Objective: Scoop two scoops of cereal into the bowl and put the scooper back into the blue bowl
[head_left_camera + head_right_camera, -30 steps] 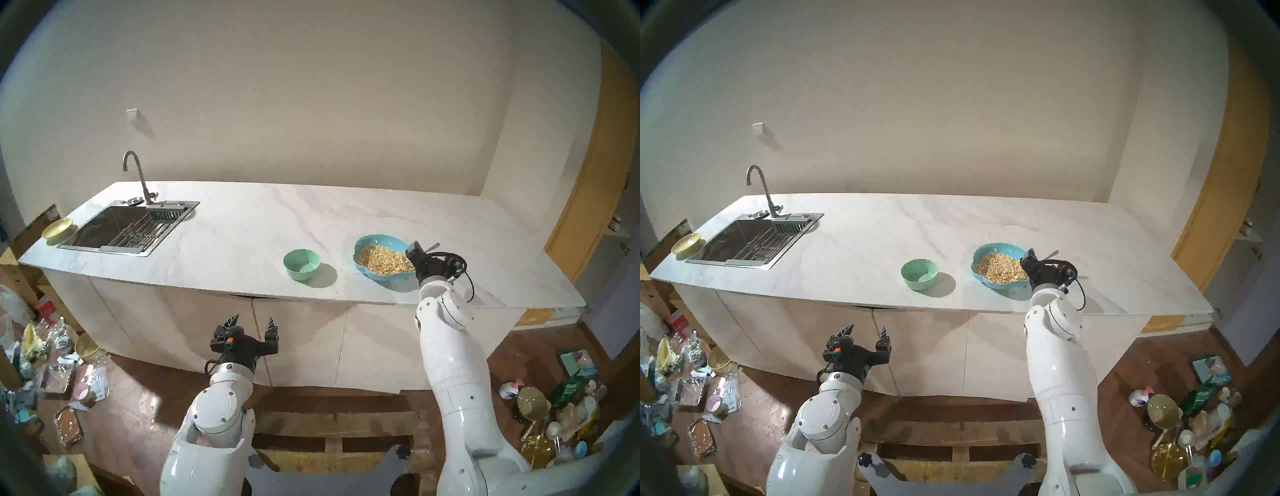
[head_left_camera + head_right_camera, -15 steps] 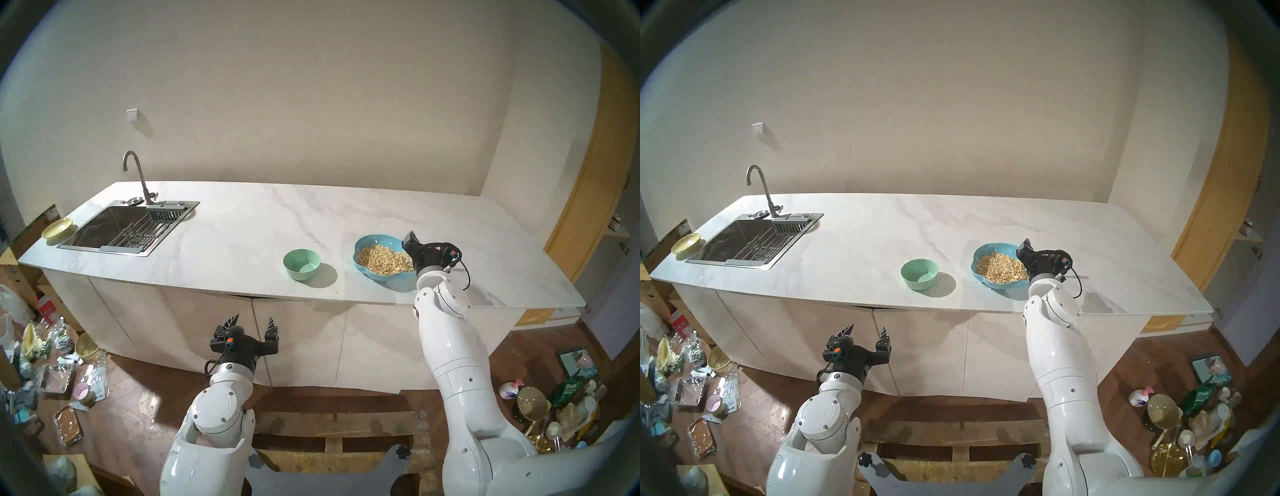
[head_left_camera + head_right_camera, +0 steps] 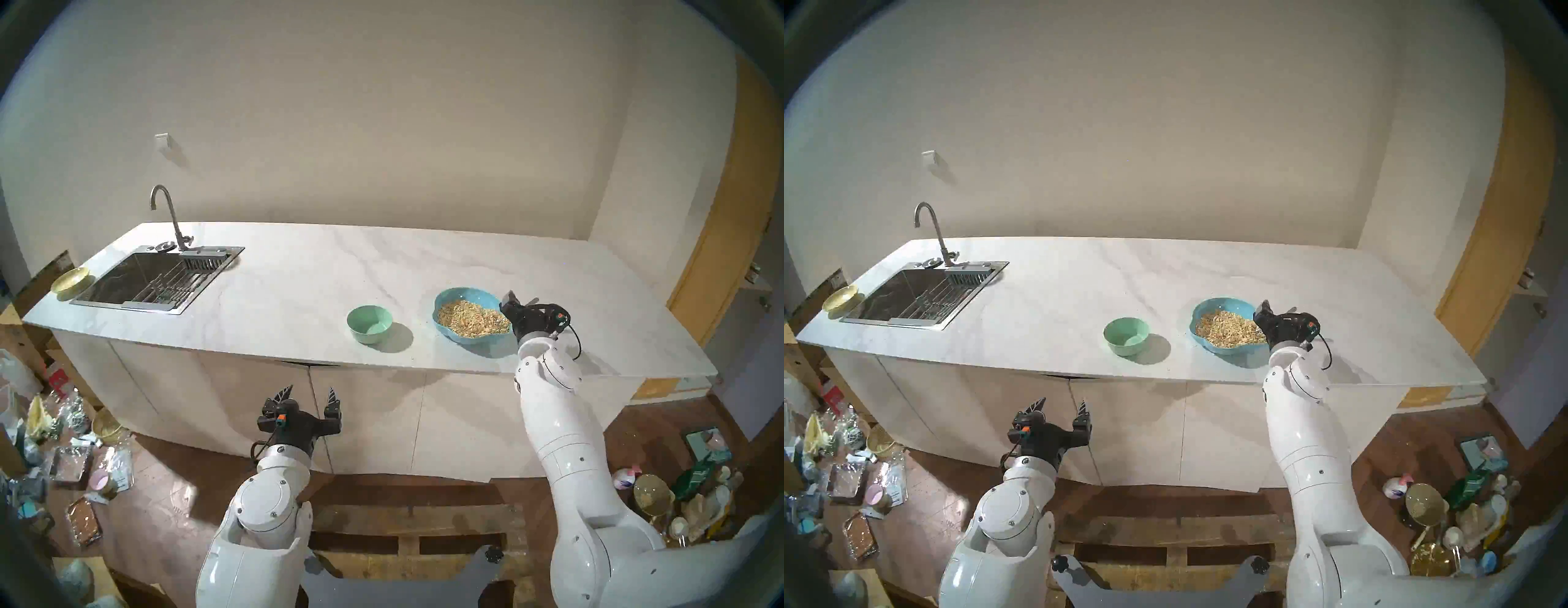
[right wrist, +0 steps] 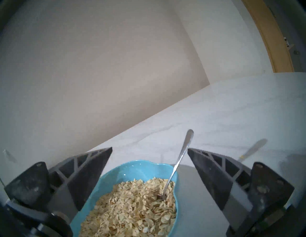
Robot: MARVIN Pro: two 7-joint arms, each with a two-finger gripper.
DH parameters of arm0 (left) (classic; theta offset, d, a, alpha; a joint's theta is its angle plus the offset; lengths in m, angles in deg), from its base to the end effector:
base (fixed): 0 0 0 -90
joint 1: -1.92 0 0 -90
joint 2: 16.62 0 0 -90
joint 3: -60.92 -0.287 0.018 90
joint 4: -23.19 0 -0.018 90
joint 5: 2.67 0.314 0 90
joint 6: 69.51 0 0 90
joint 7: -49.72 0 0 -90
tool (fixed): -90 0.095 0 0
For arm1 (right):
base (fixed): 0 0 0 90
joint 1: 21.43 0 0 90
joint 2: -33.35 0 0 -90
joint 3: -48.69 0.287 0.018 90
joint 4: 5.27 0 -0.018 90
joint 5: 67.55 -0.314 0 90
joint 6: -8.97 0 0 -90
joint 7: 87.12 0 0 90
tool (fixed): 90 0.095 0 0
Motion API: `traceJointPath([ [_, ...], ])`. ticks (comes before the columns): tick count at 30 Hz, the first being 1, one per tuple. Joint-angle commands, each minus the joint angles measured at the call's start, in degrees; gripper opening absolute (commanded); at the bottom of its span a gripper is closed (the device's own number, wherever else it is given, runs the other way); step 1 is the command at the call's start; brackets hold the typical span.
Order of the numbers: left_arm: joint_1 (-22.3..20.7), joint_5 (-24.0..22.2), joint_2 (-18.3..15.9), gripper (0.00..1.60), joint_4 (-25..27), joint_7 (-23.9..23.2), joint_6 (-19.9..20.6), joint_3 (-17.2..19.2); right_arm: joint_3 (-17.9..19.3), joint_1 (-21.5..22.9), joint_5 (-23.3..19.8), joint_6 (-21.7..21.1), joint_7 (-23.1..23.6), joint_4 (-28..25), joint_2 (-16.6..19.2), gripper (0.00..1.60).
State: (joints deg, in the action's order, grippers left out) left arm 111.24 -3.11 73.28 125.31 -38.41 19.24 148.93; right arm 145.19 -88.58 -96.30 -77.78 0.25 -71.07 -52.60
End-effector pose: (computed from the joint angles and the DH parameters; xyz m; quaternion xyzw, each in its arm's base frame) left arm 0.3256 -0.0111 -0.3438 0.7430 0.0047 0.6693 0.0052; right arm 0.5315 -0.0829 -0.2794 -0.6628 0.2350 -0.7038 0.1002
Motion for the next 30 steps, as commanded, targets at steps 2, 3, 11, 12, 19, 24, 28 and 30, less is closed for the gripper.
traceJointPath([
  [2,-0.2,-0.1,0.0,1.6,1.4,-0.2,-0.3,-0.1,-1.0,5.5,1.1,2.5,2.6,5.0,2.4,1.6],
  [3,-0.2,-0.1,0.0,1.6,1.3,-0.2,-0.3,-0.1,-0.9,6.6,1.1,2.7,2.9,6.6,2.7,1.6],
  [11,-0.3,-0.1,0.0,1.6,1.3,-0.2,-0.3,-0.1,0.0,13.0,0.8,5.9,5.1,16.7,4.3,1.6],
  [12,-0.3,-0.1,0.0,1.6,1.3,-0.2,-0.3,-0.1,0.0,13.5,0.8,6.3,5.5,17.6,4.4,1.6],
  [19,-0.2,-0.1,0.0,1.6,1.4,-0.2,-0.3,-0.1,0.5,16.8,0.5,9.3,7.9,23.3,4.5,1.6],
  [24,-0.2,-0.1,0.0,1.6,1.4,-0.2,-0.3,-0.1,0.9,17.6,0.4,10.2,8.7,25.0,4.5,1.6],
  [28,-0.2,-0.1,0.0,1.6,1.4,-0.2,-0.3,-0.1,1.1,18.1,0.4,10.7,9.2,26.3,4.7,1.6],
  [30,-0.2,-0.1,0.0,1.6,1.4,-0.2,-0.3,-0.1,1.2,18.5,0.3,11.1,9.5,27.4,4.8,1.6],
])
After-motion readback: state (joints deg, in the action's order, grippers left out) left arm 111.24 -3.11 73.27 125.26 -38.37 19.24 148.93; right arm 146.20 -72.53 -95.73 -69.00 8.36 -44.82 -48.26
